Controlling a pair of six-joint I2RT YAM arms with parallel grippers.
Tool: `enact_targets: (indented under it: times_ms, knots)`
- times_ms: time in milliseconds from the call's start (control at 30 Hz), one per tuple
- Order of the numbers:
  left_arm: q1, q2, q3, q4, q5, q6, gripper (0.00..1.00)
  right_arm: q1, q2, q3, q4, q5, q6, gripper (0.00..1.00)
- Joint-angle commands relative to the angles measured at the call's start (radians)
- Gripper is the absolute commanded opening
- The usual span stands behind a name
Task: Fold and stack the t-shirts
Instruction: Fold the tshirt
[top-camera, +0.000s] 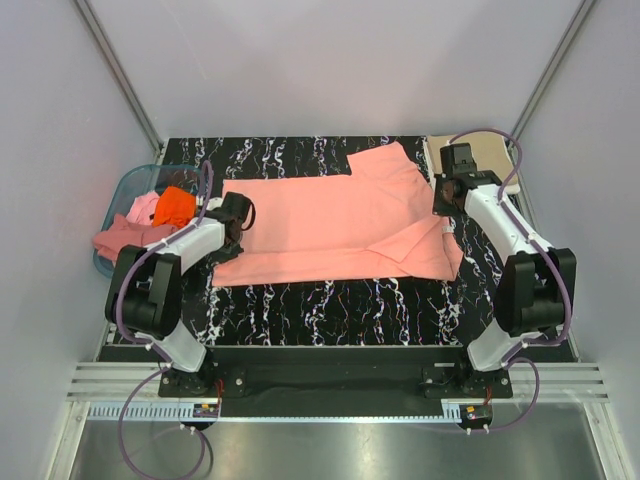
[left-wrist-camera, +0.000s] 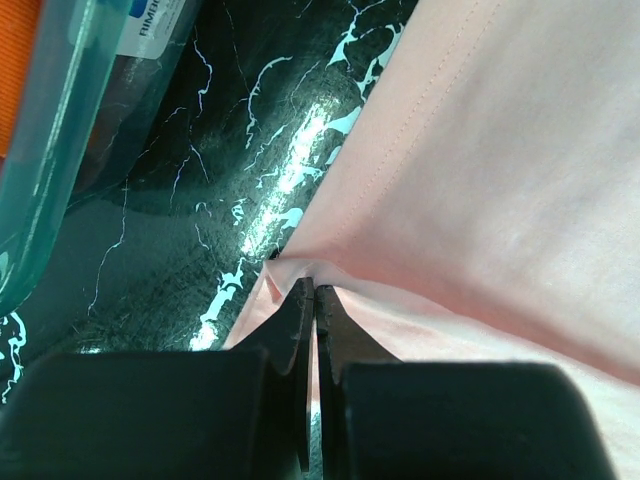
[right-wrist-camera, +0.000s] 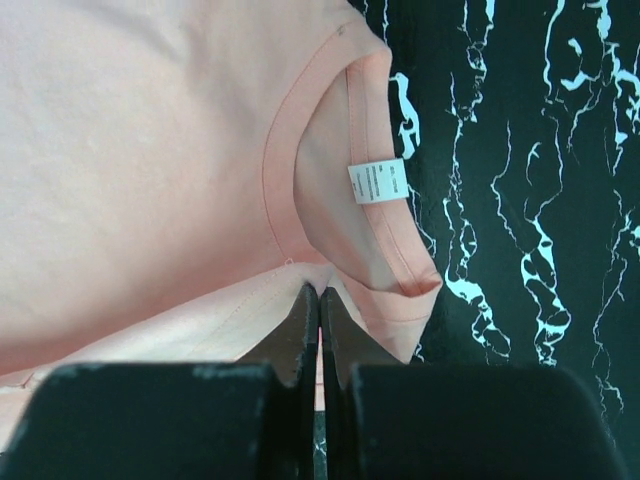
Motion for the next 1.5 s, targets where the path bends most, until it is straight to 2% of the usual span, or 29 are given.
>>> enact_targets:
  times_ms: [0,267,800,1267,1467]
  knots:
    - [0.004,0.013,0.043,0.021,-0.022,0.014,0.00,0.009,0.015,0.058,0.055,0.009,-0.049,0.00]
    - [0.006,0.017,0.049,0.016,-0.082,-0.001,0.00,0.011,0.067,0.067,0.069,0.045,-0.086,0.00]
    - [0.013,0.069,0.113,0.007,-0.122,0.016,0.00,0.011,0.053,0.039,0.069,0.065,-0.087,0.00]
    - [0.018,0.114,0.141,0.004,-0.103,0.019,0.00,0.015,0.093,0.080,0.086,0.016,-0.080,0.00]
    - [0.018,0.143,0.145,0.004,-0.083,0.016,0.00,0.075,0.131,0.107,0.102,0.047,-0.147,0.00]
